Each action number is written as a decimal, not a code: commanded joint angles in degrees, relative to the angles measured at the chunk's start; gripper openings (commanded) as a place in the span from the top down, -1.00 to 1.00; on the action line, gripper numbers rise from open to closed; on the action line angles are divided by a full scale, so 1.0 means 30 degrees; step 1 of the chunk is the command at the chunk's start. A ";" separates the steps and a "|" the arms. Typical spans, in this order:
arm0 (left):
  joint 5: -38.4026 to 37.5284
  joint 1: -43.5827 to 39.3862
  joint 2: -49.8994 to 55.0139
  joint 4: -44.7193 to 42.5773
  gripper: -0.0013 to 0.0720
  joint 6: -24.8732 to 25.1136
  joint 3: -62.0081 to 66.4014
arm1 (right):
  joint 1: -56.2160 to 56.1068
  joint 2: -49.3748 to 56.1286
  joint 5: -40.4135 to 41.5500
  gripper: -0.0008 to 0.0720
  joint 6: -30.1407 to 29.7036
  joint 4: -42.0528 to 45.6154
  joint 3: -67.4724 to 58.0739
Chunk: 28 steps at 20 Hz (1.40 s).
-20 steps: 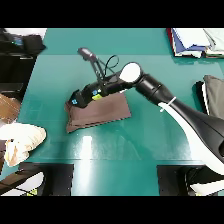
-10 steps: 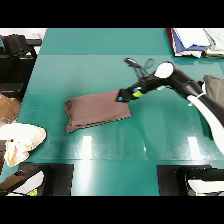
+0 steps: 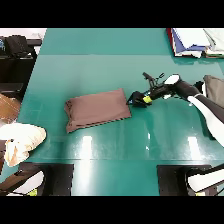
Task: Fold the shirts.
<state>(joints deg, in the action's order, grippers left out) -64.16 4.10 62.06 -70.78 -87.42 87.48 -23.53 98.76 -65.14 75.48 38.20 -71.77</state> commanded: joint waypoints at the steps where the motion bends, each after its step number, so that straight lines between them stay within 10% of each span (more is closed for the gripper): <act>1: 0.0000 0.0015 -0.0015 0.0350 0.89 0.0000 0.0000 | -0.1588 0.2251 -0.0277 -0.54 -0.0262 -0.1413 -0.1982; 3: 0.0007 0.0015 -0.0015 0.0816 0.89 0.0000 0.0000 | -0.2645 0.3315 -0.0270 -0.47 -0.0270 -0.1938 -0.3461; 7: -0.0007 -0.0933 -0.0015 0.1209 0.89 0.0022 0.0000 | -0.3636 0.3942 0.0787 0.82 -0.0277 -0.1683 -0.5617; 18: 0.1202 -0.5931 -0.0015 0.1202 0.89 0.0138 0.0000 | 0.5850 -0.2266 -0.0095 0.91 0.2382 0.4852 -0.6659; 28: 0.1712 -0.6273 -0.0015 0.1464 0.89 -0.0255 0.0000 | 1.7894 -0.5297 0.1392 0.92 0.2412 0.5129 -0.6674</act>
<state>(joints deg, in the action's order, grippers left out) -59.53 -14.57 62.06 -66.52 -87.22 87.48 22.17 84.03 -63.86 82.46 53.49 -91.72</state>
